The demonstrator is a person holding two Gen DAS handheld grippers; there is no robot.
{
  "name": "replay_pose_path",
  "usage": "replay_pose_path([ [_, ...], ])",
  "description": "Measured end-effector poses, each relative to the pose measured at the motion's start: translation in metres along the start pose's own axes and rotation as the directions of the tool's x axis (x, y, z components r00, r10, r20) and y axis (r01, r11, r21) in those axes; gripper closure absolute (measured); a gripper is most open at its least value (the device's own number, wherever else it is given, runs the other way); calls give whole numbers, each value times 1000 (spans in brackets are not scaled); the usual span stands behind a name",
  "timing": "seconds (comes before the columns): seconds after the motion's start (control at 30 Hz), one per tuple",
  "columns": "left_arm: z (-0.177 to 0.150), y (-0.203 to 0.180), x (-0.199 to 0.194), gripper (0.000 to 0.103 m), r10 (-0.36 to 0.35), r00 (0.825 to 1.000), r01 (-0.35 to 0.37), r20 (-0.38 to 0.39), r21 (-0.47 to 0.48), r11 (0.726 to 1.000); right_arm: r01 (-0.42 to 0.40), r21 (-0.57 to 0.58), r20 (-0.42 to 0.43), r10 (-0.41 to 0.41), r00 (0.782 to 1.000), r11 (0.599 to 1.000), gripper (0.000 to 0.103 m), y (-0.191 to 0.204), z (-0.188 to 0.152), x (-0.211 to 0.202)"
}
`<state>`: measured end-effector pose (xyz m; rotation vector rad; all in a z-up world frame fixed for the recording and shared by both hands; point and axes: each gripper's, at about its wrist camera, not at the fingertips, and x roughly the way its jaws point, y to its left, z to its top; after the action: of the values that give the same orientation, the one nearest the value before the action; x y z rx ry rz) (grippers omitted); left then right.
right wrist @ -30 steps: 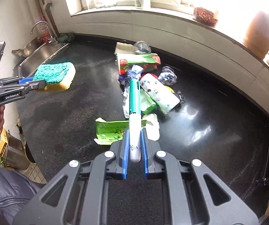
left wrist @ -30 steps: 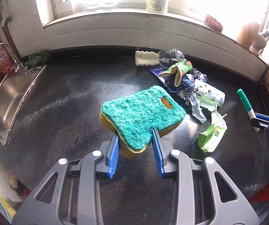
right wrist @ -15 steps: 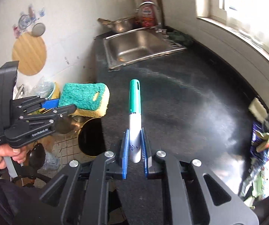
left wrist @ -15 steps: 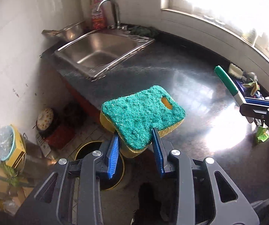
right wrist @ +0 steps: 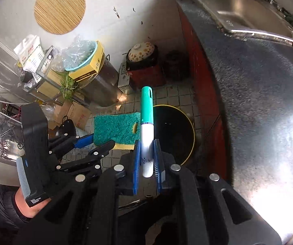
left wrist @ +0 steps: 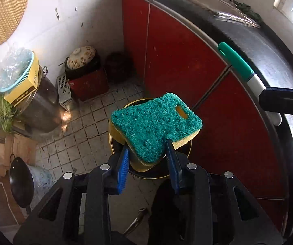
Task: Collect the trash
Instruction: 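Carry sponge and marker to the black bin and release both inside, then return both open tools to the trash pile on the counter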
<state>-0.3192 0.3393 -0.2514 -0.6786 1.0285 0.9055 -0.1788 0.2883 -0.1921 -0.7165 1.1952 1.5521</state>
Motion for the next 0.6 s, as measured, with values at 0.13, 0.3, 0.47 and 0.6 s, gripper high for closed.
replay_pose_path([
  [0.13,-6,18,53,69,-42,998,40,-37,-53,998,37,10,-97,-36,995,999,90,-11,10,66],
  [0.3,-5,27,99,68,-54,995,47,-88,-80,996,81,-9,-193,-81,978,997,90,-23,13,125],
  [0.47,3,31,118,57,-71,992,61,-107,-99,993,85,1,-202,-83,976,996,89,-22,22,144],
  [0.6,4,30,120,18,-21,995,13,-98,-81,997,74,15,-195,-70,978,997,24,-23,30,140],
])
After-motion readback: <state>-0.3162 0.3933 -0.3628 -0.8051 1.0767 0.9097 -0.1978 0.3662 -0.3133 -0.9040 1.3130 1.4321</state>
